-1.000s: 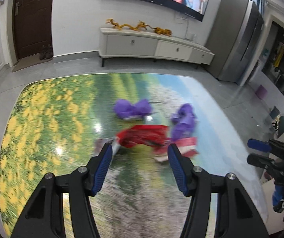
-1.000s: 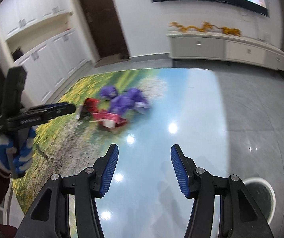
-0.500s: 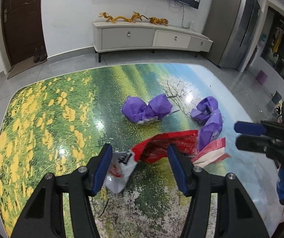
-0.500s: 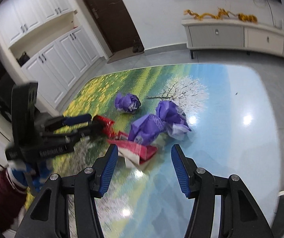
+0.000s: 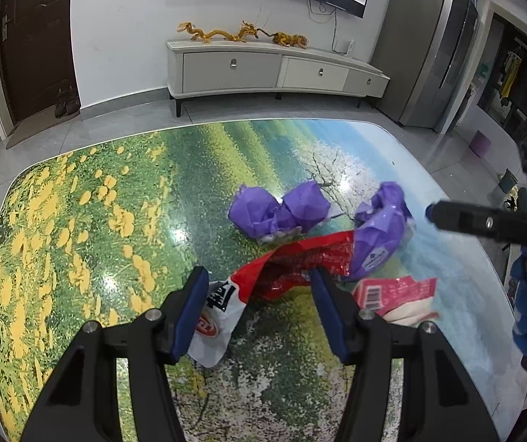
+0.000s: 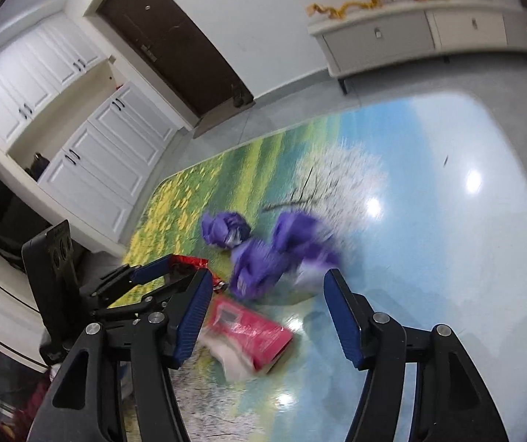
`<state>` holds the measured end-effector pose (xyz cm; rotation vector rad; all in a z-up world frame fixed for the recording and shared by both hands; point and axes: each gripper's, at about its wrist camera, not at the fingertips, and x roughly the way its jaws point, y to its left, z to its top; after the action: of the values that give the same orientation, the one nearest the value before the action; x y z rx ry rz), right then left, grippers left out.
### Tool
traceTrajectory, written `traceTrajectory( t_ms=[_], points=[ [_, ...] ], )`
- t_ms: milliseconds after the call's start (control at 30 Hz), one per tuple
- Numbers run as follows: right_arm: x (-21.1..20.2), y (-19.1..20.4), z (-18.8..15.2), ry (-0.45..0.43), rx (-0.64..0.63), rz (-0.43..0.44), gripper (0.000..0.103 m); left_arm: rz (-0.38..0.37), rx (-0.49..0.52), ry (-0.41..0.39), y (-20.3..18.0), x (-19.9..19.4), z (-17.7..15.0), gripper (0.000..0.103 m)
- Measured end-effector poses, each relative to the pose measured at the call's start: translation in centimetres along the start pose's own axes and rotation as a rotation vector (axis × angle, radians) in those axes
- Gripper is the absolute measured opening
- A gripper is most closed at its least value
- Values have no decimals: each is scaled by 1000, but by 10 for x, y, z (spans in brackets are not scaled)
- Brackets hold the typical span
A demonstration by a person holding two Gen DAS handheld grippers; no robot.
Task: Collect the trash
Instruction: 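Grasp the red snack bag with the left tool while the right tool grasps the purple bag, then carry both items over the bin and open both tools to drop them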
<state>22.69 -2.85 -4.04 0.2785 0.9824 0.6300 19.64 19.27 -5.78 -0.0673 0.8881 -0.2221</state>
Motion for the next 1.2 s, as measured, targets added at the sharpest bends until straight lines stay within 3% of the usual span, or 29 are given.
traceTrajectory(
  t_ms=[167, 400, 567, 633, 733, 800, 967, 1200],
  points=[
    [2, -1, 15, -34, -26, -46, 68, -8, -14, -4, 7, 2, 4, 56],
    [31, 16, 14, 20, -158, -73, 82, -8, -49, 15, 18, 5, -7, 56],
    [45, 21, 9, 32, -193, -110, 81, -14, -50, 9, 15, 5, -8, 55],
    [46, 19, 10, 28, -185, -116, 61, -12, -47, 5, 15, 4, -11, 53],
    [48, 16, 10, 43, -190, -134, 52, -15, -55, 4, 15, 5, -11, 41],
    [49, 14, 8, 47, -201, -136, 48, -13, -53, 6, 16, 6, -10, 32],
    [46, 11, 7, 28, -189, -126, 40, -5, -64, -5, 16, 4, -7, 23],
    [16, 7, 14, -60, -137, -114, 38, 8, -111, -44, 14, -14, -10, 21]
  ],
)
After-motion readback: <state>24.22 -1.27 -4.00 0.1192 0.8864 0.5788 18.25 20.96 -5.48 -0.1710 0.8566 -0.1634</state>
